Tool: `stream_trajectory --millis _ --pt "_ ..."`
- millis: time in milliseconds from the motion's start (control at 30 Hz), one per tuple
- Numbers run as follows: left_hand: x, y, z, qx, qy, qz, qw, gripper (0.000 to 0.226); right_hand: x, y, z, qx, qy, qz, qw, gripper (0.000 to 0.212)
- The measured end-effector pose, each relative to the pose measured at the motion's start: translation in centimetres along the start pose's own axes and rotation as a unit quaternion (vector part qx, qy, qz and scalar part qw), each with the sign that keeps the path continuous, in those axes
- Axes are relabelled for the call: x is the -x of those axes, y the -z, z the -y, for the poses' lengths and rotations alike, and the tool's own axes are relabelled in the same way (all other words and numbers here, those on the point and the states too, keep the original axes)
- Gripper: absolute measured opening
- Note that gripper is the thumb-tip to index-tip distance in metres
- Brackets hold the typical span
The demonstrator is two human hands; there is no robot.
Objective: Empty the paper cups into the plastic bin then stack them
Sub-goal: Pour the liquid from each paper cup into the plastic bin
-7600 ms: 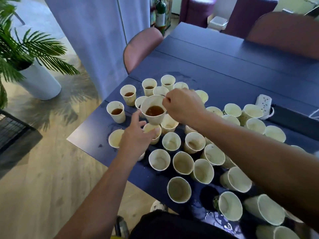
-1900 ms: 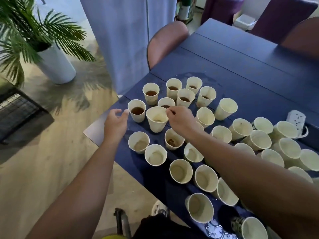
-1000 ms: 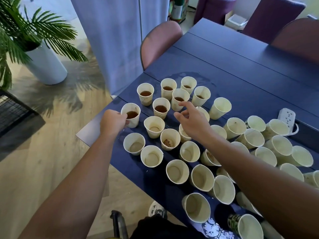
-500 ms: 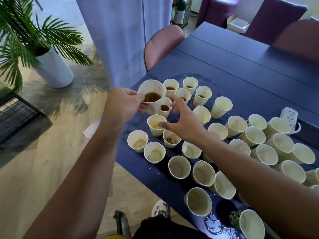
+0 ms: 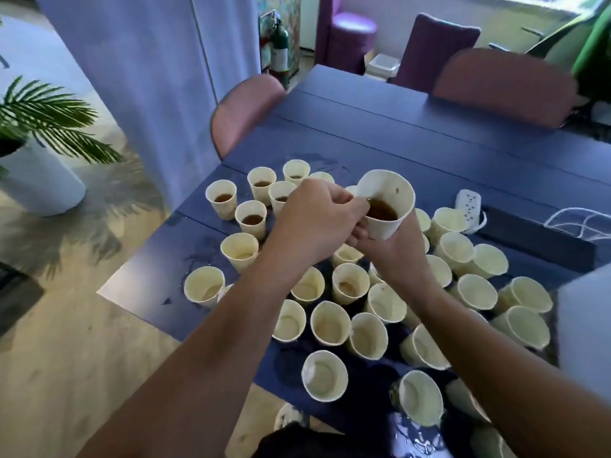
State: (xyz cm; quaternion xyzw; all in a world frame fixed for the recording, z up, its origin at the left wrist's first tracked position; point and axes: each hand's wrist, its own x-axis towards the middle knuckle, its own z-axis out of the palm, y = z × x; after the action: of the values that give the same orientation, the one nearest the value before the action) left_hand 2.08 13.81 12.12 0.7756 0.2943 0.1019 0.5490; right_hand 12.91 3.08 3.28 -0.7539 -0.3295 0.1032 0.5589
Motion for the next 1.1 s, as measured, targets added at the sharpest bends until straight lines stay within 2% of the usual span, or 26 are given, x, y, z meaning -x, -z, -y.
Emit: stream_trajectory --millis 267,433,633,800,900,1000,1100 --pt "1.0 -9.0 -5.8 0.039 -0.072 0.067 0.994 0.008 3.7 15.0 -0.2 0.069 -0.029 -0.106 0.992 0.059" --pt "1.9 -15.1 -8.5 0.045 -0.133 0.125 0.982 0.009 7.5 23.6 -0.5 0.139 -0.041 -0.153 0.978 0.068" --pt "3.2 -21.5 -9.2 0.017 -0.207 0.194 0.959 0.015 12.6 30.6 -2.2 0.189 -0.078 -0.205 0.957 0.066" --pt "4.6 -26.5 -8.7 -0.066 -0.245 0.225 0.941 0.016 16.9 34.2 -4.8 0.201 -0.147 -0.235 0.940 0.066" --pt "5.4 -29.1 -8.0 -0.120 -0.254 0.257 0.925 0.025 19.0 35.5 -6.4 0.230 -0.184 -0.237 0.926 0.066" --pt "5.9 -31.1 -7.1 -0.166 -0.267 0.298 0.901 0.049 20.4 36.1 -7.6 0.246 -0.212 -0.237 0.916 0.060" --pt "6.2 -32.2 -6.6 -0.217 -0.280 0.329 0.875 0.070 21.0 36.3 -8.1 0.253 -0.242 -0.245 0.904 0.062"
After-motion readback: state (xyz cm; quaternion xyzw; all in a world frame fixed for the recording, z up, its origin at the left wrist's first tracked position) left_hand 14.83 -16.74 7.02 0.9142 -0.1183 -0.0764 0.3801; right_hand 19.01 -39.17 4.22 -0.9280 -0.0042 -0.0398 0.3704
